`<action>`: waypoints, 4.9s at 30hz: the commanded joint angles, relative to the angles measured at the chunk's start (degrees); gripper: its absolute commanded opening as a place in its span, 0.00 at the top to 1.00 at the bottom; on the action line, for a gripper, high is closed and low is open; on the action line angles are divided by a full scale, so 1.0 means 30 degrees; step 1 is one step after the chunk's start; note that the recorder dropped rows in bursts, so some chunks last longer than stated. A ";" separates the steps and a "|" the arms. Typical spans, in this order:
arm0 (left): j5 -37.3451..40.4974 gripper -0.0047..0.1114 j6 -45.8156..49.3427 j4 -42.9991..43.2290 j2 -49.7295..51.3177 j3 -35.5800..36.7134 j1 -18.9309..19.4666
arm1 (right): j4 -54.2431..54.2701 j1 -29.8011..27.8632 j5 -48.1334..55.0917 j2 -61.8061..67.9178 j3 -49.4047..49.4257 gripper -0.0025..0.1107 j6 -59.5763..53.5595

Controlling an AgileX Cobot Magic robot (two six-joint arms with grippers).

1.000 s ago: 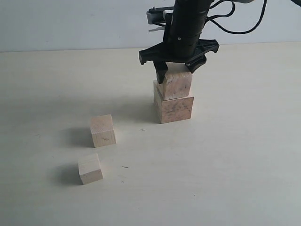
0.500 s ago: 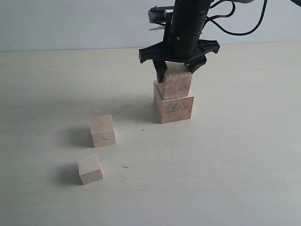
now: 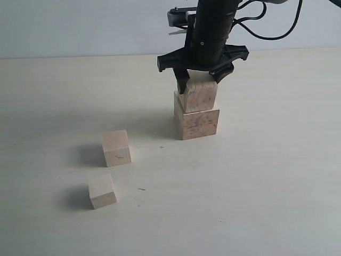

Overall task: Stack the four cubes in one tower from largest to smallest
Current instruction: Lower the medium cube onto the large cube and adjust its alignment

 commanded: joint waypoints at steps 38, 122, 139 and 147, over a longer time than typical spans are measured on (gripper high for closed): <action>-0.0012 0.96 0.0026 -0.0107 -0.0126 0.0069 -0.0128 | -0.1022 -0.0097 0.0444 -0.0420 -0.0055 0.35 -0.0550; -0.0012 0.96 0.0035 -0.0107 -0.0126 0.0069 -0.0128 | -0.0008 -0.0065 -0.0208 -0.1214 -0.0055 0.78 -0.0827; -0.0012 0.96 0.0020 -0.0107 -0.0126 0.0069 -0.0128 | 0.0102 -0.0215 -0.0187 -0.0589 -0.0055 0.78 -0.0878; -0.0012 0.96 0.0079 -0.0107 -0.0126 0.0069 -0.0128 | 0.0102 -0.0215 -0.0187 -0.0522 -0.0055 0.77 -0.0878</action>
